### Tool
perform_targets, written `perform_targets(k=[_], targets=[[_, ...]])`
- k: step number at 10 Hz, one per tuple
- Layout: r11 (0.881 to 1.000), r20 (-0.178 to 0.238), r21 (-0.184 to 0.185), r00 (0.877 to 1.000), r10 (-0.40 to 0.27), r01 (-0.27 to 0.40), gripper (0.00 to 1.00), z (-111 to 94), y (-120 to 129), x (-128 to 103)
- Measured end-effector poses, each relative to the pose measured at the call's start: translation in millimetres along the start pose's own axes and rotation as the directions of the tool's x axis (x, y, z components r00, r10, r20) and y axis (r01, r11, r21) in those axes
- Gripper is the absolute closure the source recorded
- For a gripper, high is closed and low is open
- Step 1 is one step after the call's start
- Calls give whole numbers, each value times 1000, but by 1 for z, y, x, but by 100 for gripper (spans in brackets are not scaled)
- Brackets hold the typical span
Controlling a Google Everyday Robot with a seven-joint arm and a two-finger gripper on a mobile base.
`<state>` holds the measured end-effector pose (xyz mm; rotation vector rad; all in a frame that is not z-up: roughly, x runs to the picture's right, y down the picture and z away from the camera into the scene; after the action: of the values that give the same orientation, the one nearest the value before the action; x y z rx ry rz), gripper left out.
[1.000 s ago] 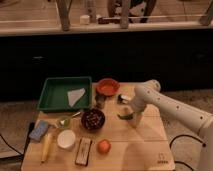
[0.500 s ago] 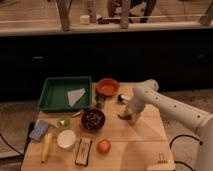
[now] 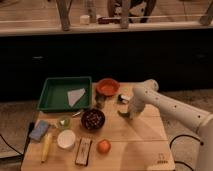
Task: Place pepper in paper cup
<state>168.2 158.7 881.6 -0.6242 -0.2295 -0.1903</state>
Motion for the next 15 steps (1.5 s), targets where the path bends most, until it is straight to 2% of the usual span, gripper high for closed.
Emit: perform_targets(k=[2, 4, 8, 15], targets=[[1000, -12, 6, 1000, -25, 25, 96, -19, -6, -5], [999, -20, 6, 999, -38, 38, 96, -24, -6, -5], [996, -29, 20, 996, -84, 84, 96, -42, -13, -19], [985, -38, 39, 986, -165, 167, 96, -71, -9, -32]])
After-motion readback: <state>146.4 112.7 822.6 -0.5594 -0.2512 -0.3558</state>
